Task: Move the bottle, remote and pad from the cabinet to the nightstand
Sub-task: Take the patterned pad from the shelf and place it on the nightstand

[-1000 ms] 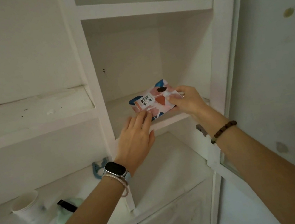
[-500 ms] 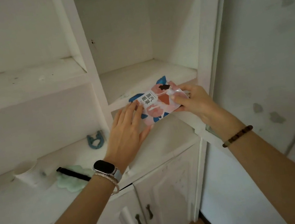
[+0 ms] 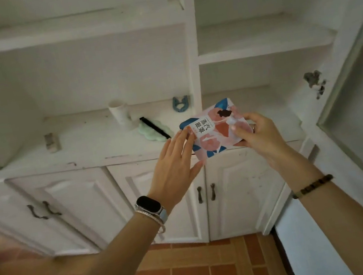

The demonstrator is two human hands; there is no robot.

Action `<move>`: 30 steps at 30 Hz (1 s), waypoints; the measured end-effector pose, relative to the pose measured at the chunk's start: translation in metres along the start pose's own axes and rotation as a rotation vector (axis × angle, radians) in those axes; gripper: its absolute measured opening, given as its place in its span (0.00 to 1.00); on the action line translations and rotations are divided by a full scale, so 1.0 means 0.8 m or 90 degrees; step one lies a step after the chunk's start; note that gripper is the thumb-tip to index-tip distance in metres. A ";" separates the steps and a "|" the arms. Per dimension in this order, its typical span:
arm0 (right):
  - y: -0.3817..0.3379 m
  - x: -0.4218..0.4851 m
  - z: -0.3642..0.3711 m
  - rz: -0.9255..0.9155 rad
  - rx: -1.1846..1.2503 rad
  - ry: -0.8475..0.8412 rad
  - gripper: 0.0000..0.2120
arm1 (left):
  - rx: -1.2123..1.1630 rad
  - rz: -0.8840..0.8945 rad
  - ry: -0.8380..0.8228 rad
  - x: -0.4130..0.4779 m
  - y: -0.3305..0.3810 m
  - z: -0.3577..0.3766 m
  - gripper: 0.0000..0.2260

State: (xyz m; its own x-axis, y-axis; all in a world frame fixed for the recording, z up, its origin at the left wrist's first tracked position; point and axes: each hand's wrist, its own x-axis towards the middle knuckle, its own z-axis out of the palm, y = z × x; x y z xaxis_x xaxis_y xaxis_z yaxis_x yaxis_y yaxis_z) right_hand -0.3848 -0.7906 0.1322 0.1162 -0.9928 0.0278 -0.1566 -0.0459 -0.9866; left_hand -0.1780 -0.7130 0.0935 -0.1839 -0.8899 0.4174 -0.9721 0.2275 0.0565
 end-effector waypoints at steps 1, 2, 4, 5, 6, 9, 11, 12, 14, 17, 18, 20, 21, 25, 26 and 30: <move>0.010 -0.008 0.013 0.003 0.000 -0.024 0.14 | -0.004 -0.024 -0.008 -0.024 -0.001 -0.001 0.28; 0.019 -0.017 0.027 0.007 0.002 -0.053 0.13 | -0.006 -0.050 -0.017 -0.048 -0.002 -0.002 0.28; 0.033 -0.037 0.057 0.017 0.003 -0.110 0.12 | -0.003 -0.104 -0.037 -0.095 -0.007 -0.007 0.28; 0.038 -0.048 0.073 0.021 0.006 -0.136 0.12 | 0.003 -0.129 -0.044 -0.120 -0.011 -0.010 0.28; 0.042 -0.060 0.091 0.026 0.010 -0.160 0.12 | 0.011 -0.153 -0.051 -0.145 -0.015 -0.013 0.27; 0.055 -0.097 0.148 0.037 0.006 -0.243 0.12 | 0.032 -0.227 -0.072 -0.222 -0.027 -0.029 0.28; 0.064 -0.125 0.188 0.044 0.010 -0.298 0.10 | 0.055 -0.279 -0.082 -0.274 -0.034 -0.043 0.28; 0.067 -0.140 0.209 0.046 0.014 -0.326 0.10 | 0.068 -0.304 -0.085 -0.300 -0.037 -0.050 0.29; 0.073 -0.171 0.249 0.050 0.001 -0.376 0.10 | 0.081 -0.351 -0.081 -0.351 -0.041 -0.066 0.29; 0.076 -0.226 0.308 0.062 -0.018 -0.453 0.11 | 0.069 -0.432 -0.059 -0.430 -0.042 -0.091 0.30; 0.076 -0.246 0.327 0.064 -0.021 -0.476 0.11 | 0.069 -0.460 -0.056 -0.457 -0.041 -0.099 0.30; 0.076 -0.290 0.364 0.057 -0.042 -0.521 0.10 | 0.068 -0.519 -0.058 -0.513 -0.038 -0.112 0.30; 0.075 -0.314 0.382 0.065 -0.046 -0.543 0.09 | 0.066 -0.545 -0.061 -0.541 -0.037 -0.119 0.30; 0.075 -0.416 0.450 0.087 -0.051 -0.627 0.10 | 0.087 -0.638 -0.051 -0.652 -0.033 -0.153 0.30; 0.076 -0.442 0.466 0.082 -0.054 -0.644 0.10 | 0.092 -0.658 -0.048 -0.678 -0.031 -0.163 0.30; 0.079 -0.537 0.527 0.075 -0.073 -0.716 0.11 | 0.123 -0.743 -0.048 -0.779 -0.020 -0.197 0.29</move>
State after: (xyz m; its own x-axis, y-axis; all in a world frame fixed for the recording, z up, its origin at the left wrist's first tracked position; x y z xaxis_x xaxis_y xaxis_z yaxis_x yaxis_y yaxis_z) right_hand -0.0313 -0.3201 -0.0100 0.9005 -0.3318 -0.2812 -0.3070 -0.0269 -0.9513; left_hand -0.0247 -0.1003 -0.0248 0.8266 -0.5424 0.1499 -0.5627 -0.7950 0.2265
